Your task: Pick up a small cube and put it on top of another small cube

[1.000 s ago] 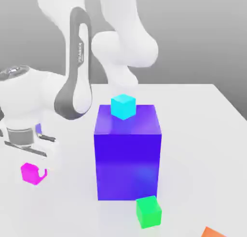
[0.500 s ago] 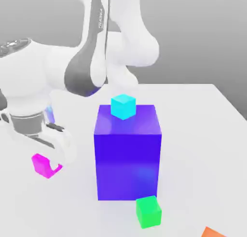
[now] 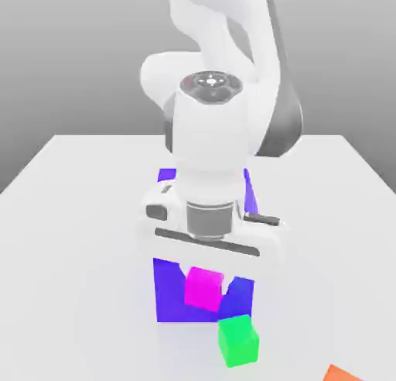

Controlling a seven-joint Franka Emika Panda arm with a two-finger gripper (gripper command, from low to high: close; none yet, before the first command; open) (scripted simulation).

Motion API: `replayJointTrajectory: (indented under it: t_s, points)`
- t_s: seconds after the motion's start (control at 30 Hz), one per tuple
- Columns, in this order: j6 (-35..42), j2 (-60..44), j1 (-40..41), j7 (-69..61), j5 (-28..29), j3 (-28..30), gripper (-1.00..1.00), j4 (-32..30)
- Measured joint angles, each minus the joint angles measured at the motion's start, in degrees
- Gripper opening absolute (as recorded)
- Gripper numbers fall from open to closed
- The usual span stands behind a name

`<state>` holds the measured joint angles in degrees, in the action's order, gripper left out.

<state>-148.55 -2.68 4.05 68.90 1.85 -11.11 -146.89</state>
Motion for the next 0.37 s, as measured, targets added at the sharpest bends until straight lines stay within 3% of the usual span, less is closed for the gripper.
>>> replayJointTrajectory:
  t_s: [0.23, 0.27, 0.37]
  points:
    - [-10.67, -9.14, -1.73, 4.47, 3.74, 1.61, -1.0, -0.68]
    - [-11.8, -10.35, -1.99, 4.91, 4.33, 1.97, 1.0, -0.62]
    - [-11.8, -10.35, -1.99, 4.91, 4.33, 1.97, 1.0, -0.62]
